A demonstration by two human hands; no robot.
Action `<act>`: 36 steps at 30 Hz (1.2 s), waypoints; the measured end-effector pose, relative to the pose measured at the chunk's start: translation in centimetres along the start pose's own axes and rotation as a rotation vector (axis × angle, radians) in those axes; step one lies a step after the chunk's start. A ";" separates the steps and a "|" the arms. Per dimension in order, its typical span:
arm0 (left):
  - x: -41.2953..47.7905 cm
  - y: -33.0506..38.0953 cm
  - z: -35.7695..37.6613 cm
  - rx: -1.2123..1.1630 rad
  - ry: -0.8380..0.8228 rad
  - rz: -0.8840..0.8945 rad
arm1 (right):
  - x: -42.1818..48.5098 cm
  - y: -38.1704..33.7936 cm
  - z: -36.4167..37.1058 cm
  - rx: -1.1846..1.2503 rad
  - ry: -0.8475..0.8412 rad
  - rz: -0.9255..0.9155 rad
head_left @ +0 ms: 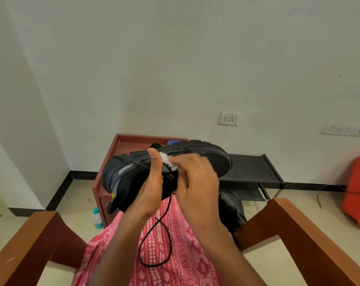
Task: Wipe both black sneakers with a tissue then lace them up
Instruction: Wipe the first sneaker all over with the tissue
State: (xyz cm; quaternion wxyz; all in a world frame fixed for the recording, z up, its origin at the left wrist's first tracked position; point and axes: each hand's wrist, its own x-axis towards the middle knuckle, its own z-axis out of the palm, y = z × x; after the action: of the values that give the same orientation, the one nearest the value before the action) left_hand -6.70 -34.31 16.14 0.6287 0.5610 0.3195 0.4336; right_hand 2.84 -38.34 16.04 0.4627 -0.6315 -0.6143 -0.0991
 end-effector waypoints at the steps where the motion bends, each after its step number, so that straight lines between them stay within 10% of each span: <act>1: 0.0 0.1 -0.1 0.020 0.008 0.009 | -0.7 -0.8 -0.2 0.066 -0.004 -0.006; 11: 0.4 -0.1 -0.3 -0.111 -0.042 -0.029 | 0.8 2.7 0.3 -0.190 0.133 -0.082; 19: -0.1 0.8 0.0 -0.128 0.004 -0.011 | -1.8 -0.6 -0.1 0.238 0.082 0.037; 27: 0.2 0.6 0.3 -0.166 0.024 -0.013 | 1.1 2.0 0.6 -0.182 0.127 -0.059; 36: 0.0 1.0 -0.2 -0.191 -0.023 -0.038 | -2.0 0.0 0.1 0.042 0.072 0.003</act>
State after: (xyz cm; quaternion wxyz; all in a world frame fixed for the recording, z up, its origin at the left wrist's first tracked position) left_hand -7.06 -34.26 17.04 0.6910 0.4973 0.2801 0.4437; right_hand 2.30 -39.67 14.59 0.4978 -0.6186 -0.5982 -0.1080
